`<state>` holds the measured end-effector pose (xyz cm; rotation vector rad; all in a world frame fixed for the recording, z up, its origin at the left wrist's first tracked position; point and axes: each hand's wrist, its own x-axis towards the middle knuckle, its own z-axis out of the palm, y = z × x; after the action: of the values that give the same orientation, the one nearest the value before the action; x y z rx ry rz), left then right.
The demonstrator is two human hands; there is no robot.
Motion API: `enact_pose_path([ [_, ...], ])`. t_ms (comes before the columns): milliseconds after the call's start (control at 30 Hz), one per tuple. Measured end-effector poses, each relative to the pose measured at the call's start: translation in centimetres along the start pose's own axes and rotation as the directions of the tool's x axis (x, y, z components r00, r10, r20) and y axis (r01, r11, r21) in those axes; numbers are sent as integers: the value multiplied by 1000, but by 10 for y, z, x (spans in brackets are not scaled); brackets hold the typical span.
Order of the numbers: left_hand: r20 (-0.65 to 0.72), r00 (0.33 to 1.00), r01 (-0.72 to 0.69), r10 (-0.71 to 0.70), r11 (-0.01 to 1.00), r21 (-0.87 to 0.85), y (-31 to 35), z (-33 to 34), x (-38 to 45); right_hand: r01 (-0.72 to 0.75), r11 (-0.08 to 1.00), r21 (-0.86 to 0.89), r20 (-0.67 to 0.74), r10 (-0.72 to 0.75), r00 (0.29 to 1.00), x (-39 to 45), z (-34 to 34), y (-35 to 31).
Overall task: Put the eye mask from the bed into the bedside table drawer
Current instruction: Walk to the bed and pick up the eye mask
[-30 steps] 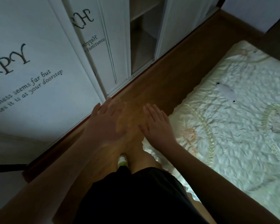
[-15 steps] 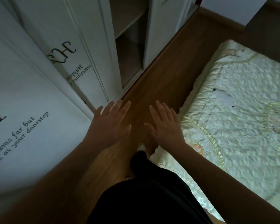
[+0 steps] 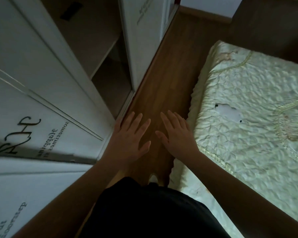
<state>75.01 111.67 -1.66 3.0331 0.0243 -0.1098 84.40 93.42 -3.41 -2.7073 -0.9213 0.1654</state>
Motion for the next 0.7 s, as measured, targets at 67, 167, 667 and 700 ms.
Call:
enact_pose_path([
  [67,4,999,-33,33,999,9,-11,-3,26,-29,1000,6,-23,29,999,21,1,3],
  [167,0,997,-79,79,997,11,-33,-6,71,-84,996,-14,-25,84,996,50,1,9],
  [667,96,904,-422,417,905,44,-74,-8,294,-523,852,-5,-63,522,851,165,-27,52],
  [700,101,893,-444,438,895,41,-68,-8,308,-545,838,-1,-59,544,837,166,-30,61],
])
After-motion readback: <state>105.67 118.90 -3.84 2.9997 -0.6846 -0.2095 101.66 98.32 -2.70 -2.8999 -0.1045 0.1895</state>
